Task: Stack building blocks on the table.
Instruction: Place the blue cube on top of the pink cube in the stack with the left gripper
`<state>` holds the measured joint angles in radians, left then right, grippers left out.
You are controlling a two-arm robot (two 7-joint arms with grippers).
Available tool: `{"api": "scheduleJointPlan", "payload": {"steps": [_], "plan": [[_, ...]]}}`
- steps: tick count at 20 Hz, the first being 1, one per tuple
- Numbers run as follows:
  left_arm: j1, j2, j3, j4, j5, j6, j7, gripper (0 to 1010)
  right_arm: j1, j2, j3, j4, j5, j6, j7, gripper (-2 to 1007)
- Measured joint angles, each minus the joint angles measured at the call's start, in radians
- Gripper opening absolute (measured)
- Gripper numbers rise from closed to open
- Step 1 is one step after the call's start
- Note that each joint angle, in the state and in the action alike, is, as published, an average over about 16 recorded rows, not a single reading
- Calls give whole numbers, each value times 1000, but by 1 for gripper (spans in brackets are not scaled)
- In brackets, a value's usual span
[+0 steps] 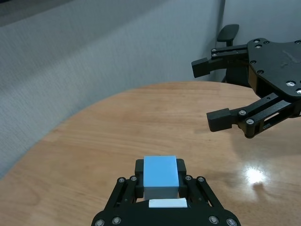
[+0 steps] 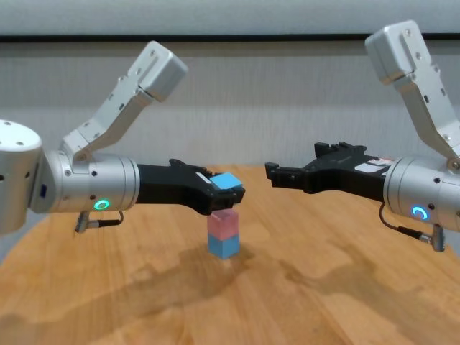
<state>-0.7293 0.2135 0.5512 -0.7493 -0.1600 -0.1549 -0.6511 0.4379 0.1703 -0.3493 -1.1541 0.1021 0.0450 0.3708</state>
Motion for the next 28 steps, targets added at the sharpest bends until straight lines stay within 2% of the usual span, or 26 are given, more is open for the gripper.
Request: {"api": "scheduleJointPlan", "payload": {"steps": [16, 22, 28], "plan": [[-39, -35, -14, 107, 20, -24, -6, 394, 0, 0, 0, 0, 0, 0, 0, 1004], [-41, -37, -21, 113, 22, -29, -14, 406, 0, 0, 0, 0, 0, 0, 0, 1004], [-35, -35, -25, 100, 21, -26, -19, 493, 0, 0, 0, 0, 0, 0, 0, 1004]]}}
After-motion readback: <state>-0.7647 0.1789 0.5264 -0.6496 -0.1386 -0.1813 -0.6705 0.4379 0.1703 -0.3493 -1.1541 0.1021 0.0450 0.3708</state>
